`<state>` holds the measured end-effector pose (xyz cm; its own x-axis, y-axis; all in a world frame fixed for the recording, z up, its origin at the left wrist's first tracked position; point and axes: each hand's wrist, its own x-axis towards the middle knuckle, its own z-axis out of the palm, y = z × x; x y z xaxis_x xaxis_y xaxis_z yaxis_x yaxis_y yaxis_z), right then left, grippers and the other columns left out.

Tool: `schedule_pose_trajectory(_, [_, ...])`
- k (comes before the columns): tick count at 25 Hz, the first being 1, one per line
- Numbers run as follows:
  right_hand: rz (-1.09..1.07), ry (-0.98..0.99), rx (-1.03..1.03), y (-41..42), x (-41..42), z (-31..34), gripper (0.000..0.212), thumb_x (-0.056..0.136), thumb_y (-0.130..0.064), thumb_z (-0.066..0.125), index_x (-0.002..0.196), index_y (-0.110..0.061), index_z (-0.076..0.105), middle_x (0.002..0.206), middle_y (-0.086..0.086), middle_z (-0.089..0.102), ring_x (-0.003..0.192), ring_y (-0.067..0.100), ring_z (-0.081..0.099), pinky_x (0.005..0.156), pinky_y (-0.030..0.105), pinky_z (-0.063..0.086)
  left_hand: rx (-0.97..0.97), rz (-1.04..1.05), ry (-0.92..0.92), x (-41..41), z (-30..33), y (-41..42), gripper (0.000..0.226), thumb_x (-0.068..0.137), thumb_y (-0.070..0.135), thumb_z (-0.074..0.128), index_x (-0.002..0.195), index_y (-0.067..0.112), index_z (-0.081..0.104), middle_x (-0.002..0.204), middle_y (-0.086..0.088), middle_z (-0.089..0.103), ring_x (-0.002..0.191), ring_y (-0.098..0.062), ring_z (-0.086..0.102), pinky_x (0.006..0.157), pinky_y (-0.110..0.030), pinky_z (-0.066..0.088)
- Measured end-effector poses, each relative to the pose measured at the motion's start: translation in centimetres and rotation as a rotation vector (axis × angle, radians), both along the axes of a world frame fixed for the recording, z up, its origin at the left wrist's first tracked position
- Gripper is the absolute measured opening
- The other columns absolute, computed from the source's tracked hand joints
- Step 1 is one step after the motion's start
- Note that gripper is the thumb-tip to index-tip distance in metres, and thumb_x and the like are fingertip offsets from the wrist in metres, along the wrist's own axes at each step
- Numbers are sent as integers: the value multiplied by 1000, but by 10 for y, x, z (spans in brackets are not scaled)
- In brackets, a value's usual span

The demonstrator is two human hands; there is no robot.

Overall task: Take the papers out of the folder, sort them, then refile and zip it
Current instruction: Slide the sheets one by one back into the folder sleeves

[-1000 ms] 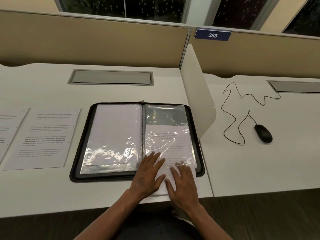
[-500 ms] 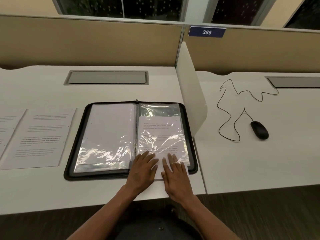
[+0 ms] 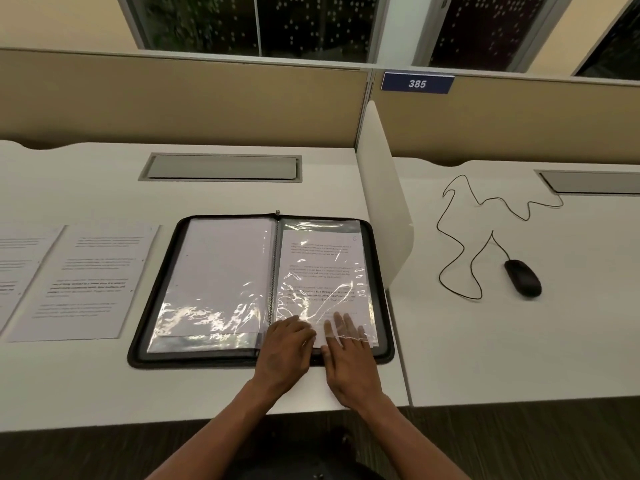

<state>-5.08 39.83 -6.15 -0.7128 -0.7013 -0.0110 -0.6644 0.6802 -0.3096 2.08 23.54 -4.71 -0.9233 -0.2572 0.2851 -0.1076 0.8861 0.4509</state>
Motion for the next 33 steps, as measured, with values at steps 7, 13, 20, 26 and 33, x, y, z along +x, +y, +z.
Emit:
schedule_pose_trajectory(7, [-8, -43, -65, -6, -12, 2, 61, 104, -48, 16, 157, -21, 31, 167, -1, 16, 156, 16, 4, 125, 39, 3, 91, 24, -3, 2, 2, 2, 9, 89, 21, 65, 95, 22, 72, 103, 10, 67, 98, -10, 59, 90, -28, 46])
schedule_pose_trajectory(13, [46, -175, -58, -12, -26, 15, 73, 99, -57, 5, 158, -21, 27, 167, -6, 6, 155, 11, -5, 126, 36, 4, 145, 27, 6, 0, 6, 4, 7, 92, 20, 59, 96, 23, 65, 99, 12, 63, 90, -9, 56, 83, -29, 46])
schedule_pose_trajectory(20, [-493, -90, -598, 29, -22, 59, 22, 92, -42, 67, 106, -25, 64, 98, -11, 65, 82, 6, 63, 66, 16, 50, 217, 73, 15, -1, 11, 5, 6, 95, 23, 56, 97, 24, 62, 94, 13, 63, 88, -10, 57, 81, -33, 47])
schedule_pose_trajectory(26, [-641, -577, -629, 13, -45, 60, 47, 93, -35, 69, 135, -27, 50, 112, 1, 70, 89, 10, 65, 75, 26, 55, 390, 116, 30, 1, 13, 8, 10, 95, 23, 57, 103, 28, 60, 99, 14, 63, 92, -7, 60, 80, -39, 51])
schedule_pose_trajectory(33, [-302, -525, -842, -42, -30, 95, 56, 91, -12, 71, 140, -29, 48, 112, -18, 64, 98, -6, 63, 78, 10, 55, 500, 197, 11, 8, 38, 22, 75, 84, 45, 75, 148, 34, 38, 147, 24, 43, 131, 10, 41, 103, -7, 34])
